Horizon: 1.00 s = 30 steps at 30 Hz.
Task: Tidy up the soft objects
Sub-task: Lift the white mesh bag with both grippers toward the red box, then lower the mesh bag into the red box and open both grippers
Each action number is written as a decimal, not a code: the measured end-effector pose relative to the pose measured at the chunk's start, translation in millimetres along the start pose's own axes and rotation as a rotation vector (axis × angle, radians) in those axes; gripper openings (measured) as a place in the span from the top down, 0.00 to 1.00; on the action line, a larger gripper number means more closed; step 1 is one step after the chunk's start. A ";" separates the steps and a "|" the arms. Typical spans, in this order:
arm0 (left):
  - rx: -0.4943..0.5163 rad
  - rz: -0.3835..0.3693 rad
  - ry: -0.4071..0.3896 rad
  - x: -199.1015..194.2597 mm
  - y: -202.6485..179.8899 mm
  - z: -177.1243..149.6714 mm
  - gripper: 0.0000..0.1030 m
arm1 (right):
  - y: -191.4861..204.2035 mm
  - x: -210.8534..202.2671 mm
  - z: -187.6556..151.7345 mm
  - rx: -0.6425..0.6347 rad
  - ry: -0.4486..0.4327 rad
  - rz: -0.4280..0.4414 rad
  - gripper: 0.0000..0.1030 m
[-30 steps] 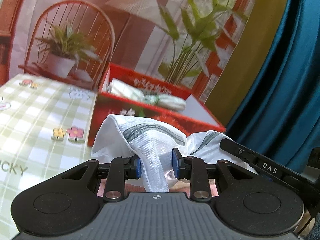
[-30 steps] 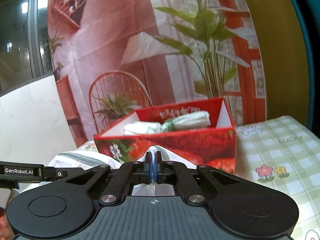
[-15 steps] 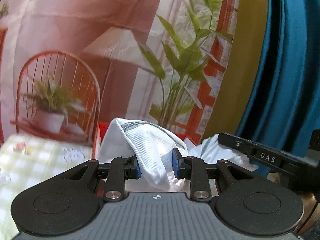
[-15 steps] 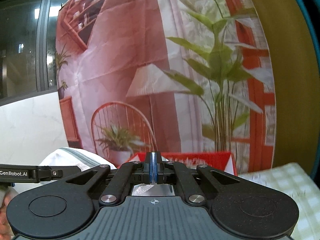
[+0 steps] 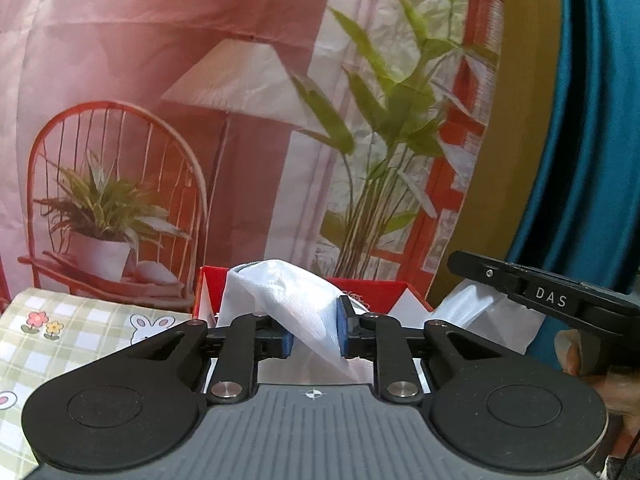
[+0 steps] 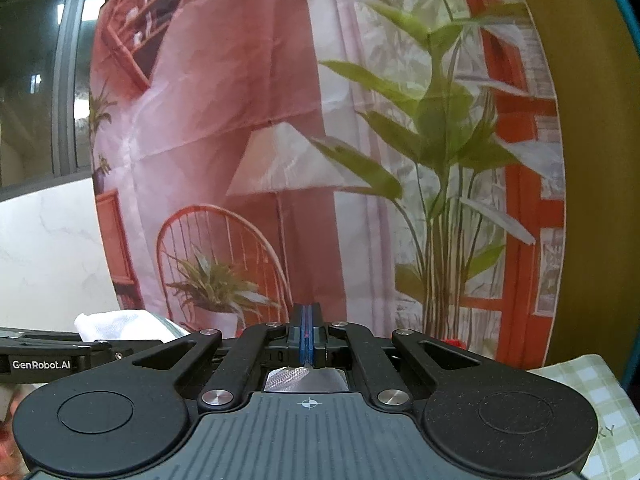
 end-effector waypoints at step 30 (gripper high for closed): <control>0.062 0.065 0.221 88.9 16.1 -5.4 0.81 | -28.5 89.4 -54.9 0.043 0.480 0.082 0.99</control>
Point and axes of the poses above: each gripper's, at about its wrist camera, not at the fingertips, and x roughly the way its jaws point, y to its left, z to its top, the point moved 2 cm from there along x, roughly the way its jaws point, and after that the axes turned 8 degrees about -x, right-handed, at the moved point
